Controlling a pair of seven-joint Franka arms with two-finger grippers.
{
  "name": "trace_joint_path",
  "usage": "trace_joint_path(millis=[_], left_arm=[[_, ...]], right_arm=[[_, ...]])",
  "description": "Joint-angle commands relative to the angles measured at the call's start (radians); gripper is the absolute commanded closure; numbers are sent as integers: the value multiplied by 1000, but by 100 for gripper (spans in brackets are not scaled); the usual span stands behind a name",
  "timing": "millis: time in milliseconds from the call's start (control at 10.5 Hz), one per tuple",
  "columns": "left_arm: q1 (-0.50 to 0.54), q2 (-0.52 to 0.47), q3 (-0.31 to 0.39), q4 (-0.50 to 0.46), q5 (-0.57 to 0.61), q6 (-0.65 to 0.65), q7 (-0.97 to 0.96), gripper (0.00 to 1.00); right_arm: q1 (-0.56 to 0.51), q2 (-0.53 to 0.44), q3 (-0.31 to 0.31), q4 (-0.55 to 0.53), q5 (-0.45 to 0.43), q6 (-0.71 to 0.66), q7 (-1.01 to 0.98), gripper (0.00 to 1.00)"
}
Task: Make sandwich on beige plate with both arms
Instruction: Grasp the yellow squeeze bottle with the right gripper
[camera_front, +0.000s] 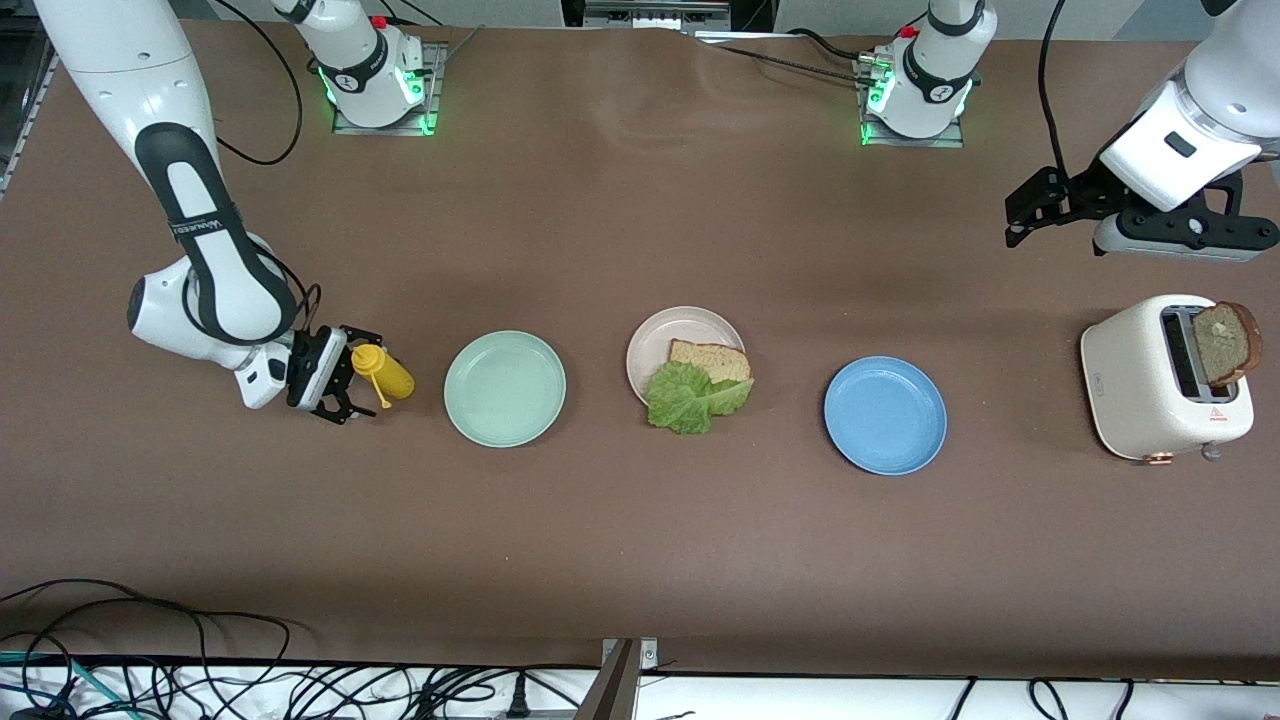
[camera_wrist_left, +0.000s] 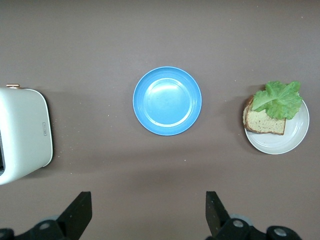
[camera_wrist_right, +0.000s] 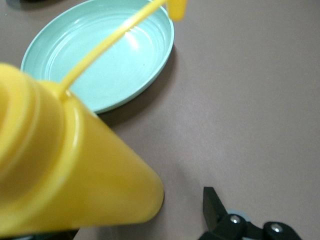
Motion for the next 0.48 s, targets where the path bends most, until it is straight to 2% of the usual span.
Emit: trace_joint_path(millis=[0, 95, 191, 286, 381], left_arm=[[-3, -7, 3, 7, -2, -7, -7, 0], [-3, -7, 3, 7, -4, -7, -7, 0], [-2, -7, 3, 6, -2, -7, -7, 0], [-5, -7, 2, 7, -2, -7, -7, 0], [-5, -7, 0, 7, -2, -7, -7, 0]], right_arm=[[0, 19, 6, 17, 36, 12, -25, 20], [2, 21, 8, 18, 34, 12, -25, 40], [4, 21, 6, 20, 33, 12, -25, 54], [4, 21, 6, 24, 34, 12, -25, 55], [5, 21, 8, 23, 36, 12, -25, 70]])
